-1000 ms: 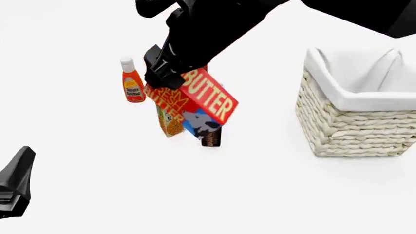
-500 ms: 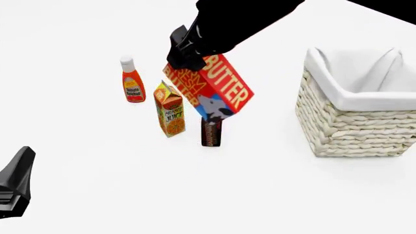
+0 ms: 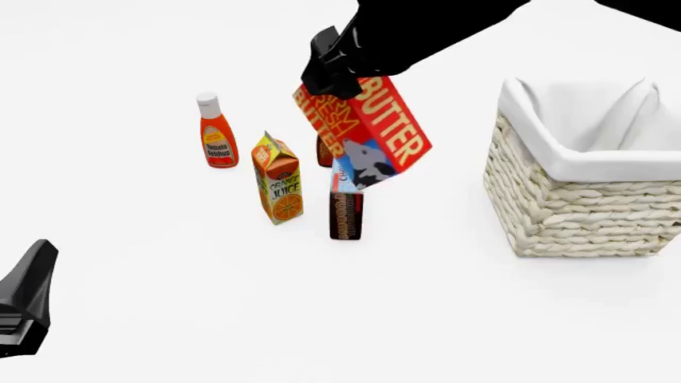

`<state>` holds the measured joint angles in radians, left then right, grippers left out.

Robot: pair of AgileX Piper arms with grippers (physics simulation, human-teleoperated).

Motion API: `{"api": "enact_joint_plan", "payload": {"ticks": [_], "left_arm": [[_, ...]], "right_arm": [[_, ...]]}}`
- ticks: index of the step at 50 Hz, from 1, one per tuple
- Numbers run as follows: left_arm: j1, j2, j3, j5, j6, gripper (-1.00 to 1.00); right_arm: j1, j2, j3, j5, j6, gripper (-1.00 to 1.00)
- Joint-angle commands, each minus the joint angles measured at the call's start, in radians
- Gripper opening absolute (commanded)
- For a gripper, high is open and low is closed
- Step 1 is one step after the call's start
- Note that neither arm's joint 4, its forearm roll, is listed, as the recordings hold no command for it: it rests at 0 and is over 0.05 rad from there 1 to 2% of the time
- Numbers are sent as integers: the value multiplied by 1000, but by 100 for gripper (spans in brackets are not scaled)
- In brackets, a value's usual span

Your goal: Pick the butter and place it in the basket.

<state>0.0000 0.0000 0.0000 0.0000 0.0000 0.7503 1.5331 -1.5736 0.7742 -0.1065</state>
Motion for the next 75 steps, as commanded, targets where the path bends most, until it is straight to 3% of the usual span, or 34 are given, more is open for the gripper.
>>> {"api": "enact_joint_plan", "payload": {"ticks": [1, 13, 21, 22, 24, 32, 33, 42, 75], "left_arm": [[0, 0, 0, 0, 0, 100], [0, 0, 0, 0, 0, 100], [0, 0, 0, 0, 0, 100], [0, 0, 0, 0, 0, 100], [0, 0, 0, 0, 0, 100], [0, 0, 0, 0, 0, 100], [0, 0, 0, 0, 0, 100], [0, 0, 0, 0, 0, 100], [0, 0, 0, 0, 0, 100]], "right_arm": [[-46, -35, 3, -35, 24, -100], [-114, -77, 47, -95, 32, -100], [-114, -78, 47, -96, 32, -100], [-119, -111, 90, -132, 76, -100], [-125, -117, 99, -142, 78, -100], [-125, -117, 99, -142, 78, -100], [-165, -147, 107, -166, 75, -100], [-210, -172, 128, -196, 63, -100], [-314, -216, 124, -219, 69, -100]]}}
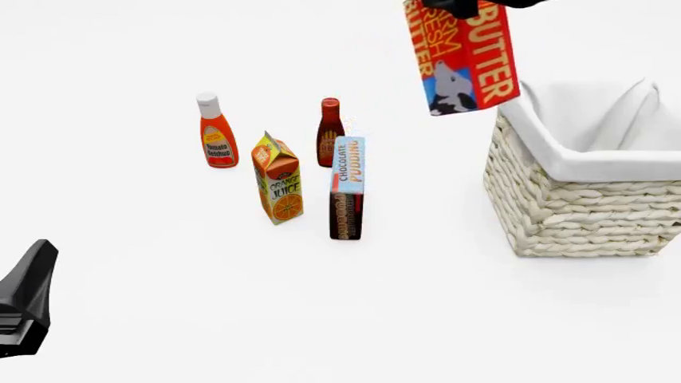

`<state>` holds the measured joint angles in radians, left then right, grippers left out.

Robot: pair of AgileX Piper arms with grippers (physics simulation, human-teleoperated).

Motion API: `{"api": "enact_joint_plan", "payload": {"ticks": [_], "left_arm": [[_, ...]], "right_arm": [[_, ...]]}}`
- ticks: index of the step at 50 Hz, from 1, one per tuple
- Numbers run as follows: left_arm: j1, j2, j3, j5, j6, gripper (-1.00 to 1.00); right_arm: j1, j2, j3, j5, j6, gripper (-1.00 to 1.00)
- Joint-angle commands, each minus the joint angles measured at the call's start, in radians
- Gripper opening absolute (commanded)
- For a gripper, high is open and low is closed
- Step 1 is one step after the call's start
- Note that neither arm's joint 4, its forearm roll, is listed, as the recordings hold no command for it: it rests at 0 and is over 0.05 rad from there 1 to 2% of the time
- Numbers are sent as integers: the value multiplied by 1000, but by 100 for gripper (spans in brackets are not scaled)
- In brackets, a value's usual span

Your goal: Pick the butter and place it in the basket.

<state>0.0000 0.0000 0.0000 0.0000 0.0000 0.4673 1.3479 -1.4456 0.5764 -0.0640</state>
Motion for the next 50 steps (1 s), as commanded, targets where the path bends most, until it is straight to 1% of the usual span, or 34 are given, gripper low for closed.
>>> {"api": "enact_joint_plan", "payload": {"ticks": [1, 26, 32, 40, 50], "left_arm": [[0, 0, 0, 0, 0, 100], [0, 0, 0, 0, 0, 100], [0, 0, 0, 0, 0, 100], [0, 0, 0, 0, 0, 100], [0, 0, 0, 0, 0, 100]], "right_arm": [[-34, -34, -2, -24, 24, -100], [-98, -99, 47, -61, 53, -100], [-117, -111, 54, -66, 52, -100], [-158, -161, 84, -98, 56, -100], [-198, -223, 124, -142, 83, -100]]}}
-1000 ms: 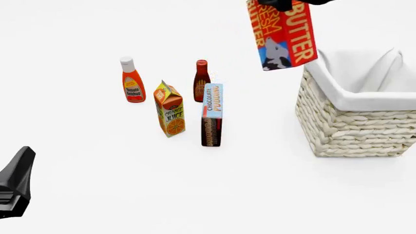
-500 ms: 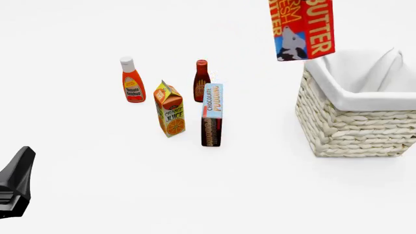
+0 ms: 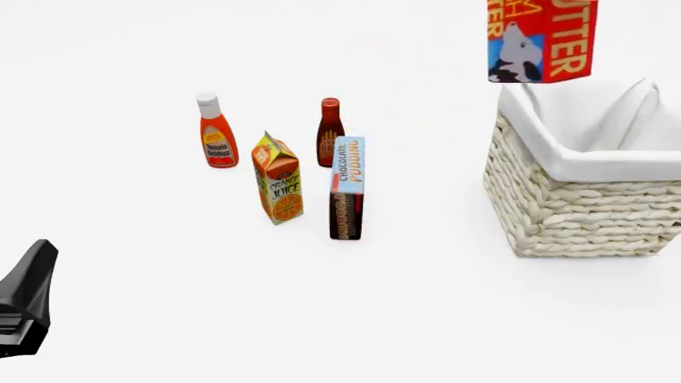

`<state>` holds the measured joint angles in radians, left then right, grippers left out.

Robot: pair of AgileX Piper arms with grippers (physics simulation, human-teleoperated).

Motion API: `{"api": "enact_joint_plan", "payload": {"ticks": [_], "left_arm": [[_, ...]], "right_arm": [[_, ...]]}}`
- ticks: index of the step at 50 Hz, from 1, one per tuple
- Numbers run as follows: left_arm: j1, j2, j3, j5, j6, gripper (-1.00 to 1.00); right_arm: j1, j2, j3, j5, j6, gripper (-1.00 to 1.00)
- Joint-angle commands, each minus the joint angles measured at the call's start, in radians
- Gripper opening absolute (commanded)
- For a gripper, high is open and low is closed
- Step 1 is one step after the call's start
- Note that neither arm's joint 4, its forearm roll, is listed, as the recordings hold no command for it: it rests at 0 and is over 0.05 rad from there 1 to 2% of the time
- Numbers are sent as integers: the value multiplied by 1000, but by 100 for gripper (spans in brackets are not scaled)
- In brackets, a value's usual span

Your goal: Pick the butter and place it in the basket.

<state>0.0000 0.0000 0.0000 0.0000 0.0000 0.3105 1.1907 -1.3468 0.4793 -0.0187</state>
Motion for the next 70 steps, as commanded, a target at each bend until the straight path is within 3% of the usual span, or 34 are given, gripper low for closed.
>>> {"api": "enact_joint_plan", "payload": {"ticks": [1, 31, 70], "left_arm": [[0, 0, 0, 0, 0, 100], [0, 0, 0, 0, 0, 100], [0, 0, 0, 0, 0, 100]], "right_arm": [[-40, -63, 28, -43, 42, -100], [-175, -188, 181, -175, 84, -100], [-288, -302, 347, -363, 73, -100]]}}
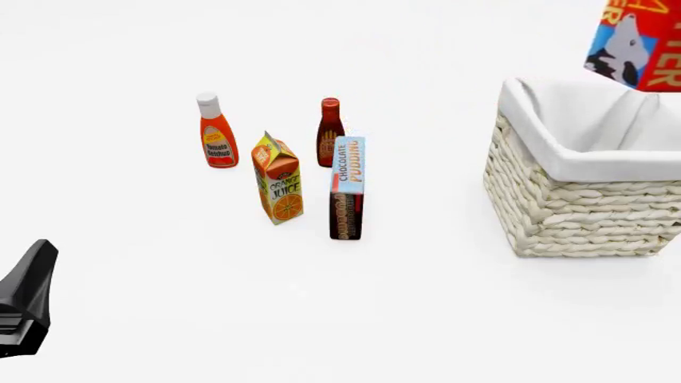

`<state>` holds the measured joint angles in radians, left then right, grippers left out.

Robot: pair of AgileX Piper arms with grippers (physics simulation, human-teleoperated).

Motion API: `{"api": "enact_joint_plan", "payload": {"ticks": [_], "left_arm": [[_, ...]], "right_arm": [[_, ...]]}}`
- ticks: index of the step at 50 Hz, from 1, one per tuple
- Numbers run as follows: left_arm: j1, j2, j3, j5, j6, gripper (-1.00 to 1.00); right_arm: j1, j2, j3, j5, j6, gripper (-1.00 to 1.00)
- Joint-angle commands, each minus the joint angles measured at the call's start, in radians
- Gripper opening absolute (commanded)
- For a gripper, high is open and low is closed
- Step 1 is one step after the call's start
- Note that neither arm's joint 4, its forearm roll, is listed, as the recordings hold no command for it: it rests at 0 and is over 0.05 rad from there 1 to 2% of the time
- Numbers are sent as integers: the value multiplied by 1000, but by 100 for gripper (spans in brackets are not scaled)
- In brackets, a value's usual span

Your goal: Pick the butter and place it in the basket.

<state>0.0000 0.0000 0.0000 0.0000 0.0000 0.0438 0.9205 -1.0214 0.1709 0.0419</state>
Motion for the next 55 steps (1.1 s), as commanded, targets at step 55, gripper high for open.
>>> {"api": "enact_joint_plan", "payload": {"ticks": [55], "left_arm": [[0, 0, 0, 0, 0, 100]], "right_arm": [[-58, 43, 128, -285, 12, -100]]}}
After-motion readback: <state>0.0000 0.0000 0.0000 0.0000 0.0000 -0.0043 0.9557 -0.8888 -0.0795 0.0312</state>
